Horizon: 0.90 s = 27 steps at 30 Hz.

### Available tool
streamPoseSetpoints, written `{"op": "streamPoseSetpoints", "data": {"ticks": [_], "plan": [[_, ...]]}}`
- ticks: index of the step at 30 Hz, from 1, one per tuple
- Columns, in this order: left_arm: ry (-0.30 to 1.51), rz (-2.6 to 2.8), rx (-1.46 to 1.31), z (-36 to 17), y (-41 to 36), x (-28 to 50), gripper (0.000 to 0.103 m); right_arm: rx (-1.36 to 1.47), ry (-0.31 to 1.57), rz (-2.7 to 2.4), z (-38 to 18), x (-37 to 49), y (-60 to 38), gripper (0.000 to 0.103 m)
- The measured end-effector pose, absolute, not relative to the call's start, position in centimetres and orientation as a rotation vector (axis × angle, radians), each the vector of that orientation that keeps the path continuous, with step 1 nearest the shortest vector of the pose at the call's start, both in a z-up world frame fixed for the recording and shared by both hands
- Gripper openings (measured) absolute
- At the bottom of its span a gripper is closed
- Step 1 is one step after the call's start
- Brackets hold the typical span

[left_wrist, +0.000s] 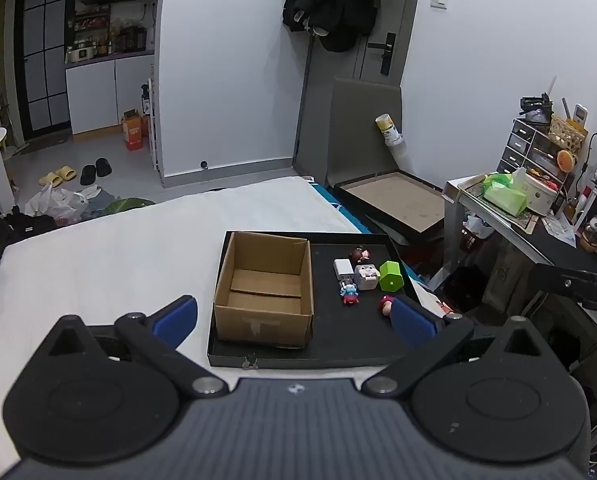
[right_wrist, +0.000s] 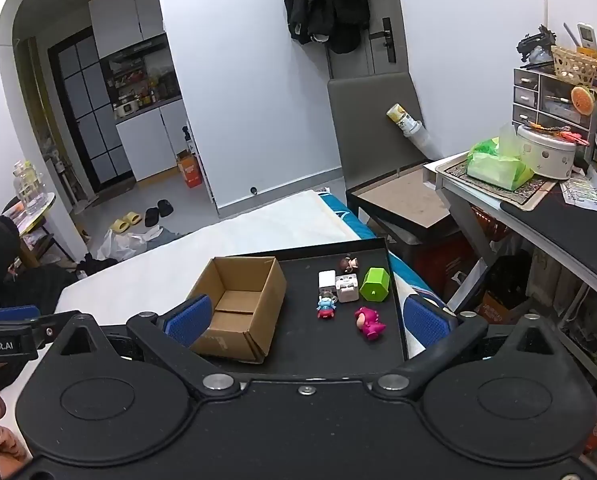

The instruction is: Organize rigid objects

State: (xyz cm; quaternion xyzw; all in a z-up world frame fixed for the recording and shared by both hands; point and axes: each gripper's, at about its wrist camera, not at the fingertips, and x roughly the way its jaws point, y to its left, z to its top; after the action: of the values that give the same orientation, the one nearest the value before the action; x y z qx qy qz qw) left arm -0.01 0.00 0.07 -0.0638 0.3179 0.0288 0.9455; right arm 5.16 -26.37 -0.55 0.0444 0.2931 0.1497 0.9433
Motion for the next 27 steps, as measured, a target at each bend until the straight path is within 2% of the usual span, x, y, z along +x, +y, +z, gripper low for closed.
{"op": "streamPoseSetpoints", "data": {"ticks": [27], "plan": [[0.659,0.025,-0.122,0.3,-0.9,0.2,0.102,0.08,0.611,0.304,-0.6,5.2,-25.3,0.103]]}}
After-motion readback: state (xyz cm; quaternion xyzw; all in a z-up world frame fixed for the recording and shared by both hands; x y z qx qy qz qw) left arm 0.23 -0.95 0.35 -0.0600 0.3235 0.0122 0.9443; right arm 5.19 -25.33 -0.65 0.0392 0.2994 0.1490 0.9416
